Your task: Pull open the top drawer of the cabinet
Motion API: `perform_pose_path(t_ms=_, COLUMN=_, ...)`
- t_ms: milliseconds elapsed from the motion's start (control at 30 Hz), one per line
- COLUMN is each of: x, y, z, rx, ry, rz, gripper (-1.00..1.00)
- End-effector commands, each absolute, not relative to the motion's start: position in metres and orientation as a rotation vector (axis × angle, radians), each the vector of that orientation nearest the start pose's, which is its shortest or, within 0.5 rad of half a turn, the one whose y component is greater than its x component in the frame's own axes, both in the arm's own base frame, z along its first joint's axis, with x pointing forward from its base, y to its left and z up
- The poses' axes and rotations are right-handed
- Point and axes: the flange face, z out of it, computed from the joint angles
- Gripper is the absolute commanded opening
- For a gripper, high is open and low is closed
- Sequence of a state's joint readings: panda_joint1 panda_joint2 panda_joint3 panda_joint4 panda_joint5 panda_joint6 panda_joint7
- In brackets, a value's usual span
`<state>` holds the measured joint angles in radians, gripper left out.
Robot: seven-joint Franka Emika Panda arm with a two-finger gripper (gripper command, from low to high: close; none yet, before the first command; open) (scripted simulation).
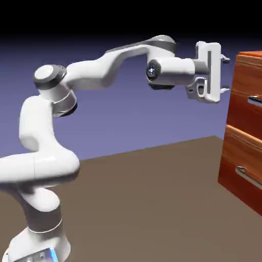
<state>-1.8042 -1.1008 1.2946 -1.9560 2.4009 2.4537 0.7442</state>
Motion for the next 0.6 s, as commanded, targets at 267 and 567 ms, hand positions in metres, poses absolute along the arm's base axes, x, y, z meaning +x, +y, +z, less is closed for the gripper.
perform_pose_path(t_ms=267, x=0.650, y=-0.092, z=0.475, rx=-0.615, ry=1.482, rz=-0.613, gripper=0.00)
perform_pose_path(t_ms=567, x=0.700, y=-0.092, z=0.475, rx=-0.615, ry=1.482, rz=-0.613, gripper=-1.00)
